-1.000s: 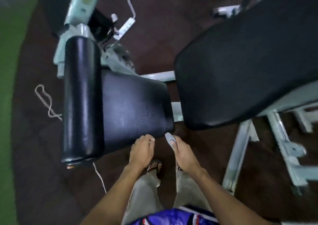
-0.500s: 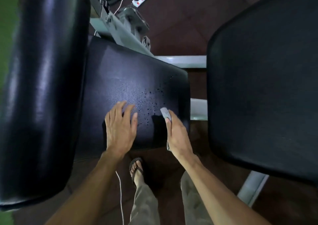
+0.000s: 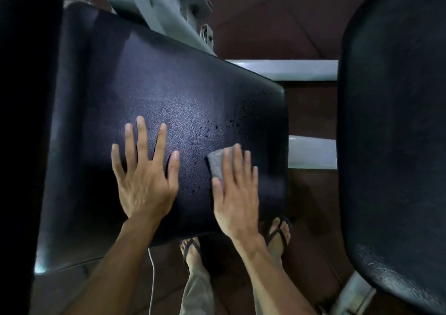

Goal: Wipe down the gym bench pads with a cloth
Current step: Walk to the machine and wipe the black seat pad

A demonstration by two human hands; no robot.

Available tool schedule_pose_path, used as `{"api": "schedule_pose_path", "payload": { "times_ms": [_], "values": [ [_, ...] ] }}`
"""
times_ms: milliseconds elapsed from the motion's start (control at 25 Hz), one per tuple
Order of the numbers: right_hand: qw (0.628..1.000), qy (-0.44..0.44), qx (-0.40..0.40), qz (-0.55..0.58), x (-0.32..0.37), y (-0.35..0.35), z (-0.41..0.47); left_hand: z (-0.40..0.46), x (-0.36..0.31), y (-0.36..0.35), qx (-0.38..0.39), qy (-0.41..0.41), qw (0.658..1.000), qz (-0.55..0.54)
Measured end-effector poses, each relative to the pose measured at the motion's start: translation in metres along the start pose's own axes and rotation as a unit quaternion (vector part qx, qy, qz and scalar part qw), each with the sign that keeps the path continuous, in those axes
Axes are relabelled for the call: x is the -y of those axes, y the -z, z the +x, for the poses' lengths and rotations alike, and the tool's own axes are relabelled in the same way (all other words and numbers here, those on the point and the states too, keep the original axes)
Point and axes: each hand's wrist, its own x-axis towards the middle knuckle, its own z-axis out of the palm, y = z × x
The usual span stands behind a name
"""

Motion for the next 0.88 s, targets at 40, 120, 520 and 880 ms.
{"api": "schedule_pose_path", "payload": {
  "times_ms": [40,120,520,880],
  "values": [
    [0.999,-0.029,-0.004,-0.011,-0.011,0.005,0.01,0.0,-0.001,-0.001,-0.001,-0.001,1.0,0.003],
    [0.995,-0.089,-0.037,-0.002,-0.02,0.011,0.057,-0.001,-0.001,-0.002,-0.006,-0.002,1.0,0.008],
    [1.0,0.006,0.007,-0.019,-0.018,0.006,-0.033,-0.003,-0.001,0.0,-0.018,-0.008,1.0,-0.003],
    [0.985,-0.127,-0.108,0.035,-0.014,0.023,0.163,-0.005,-0.002,-0.001,-0.025,-0.005,1.0,-0.004]
  ]
}}
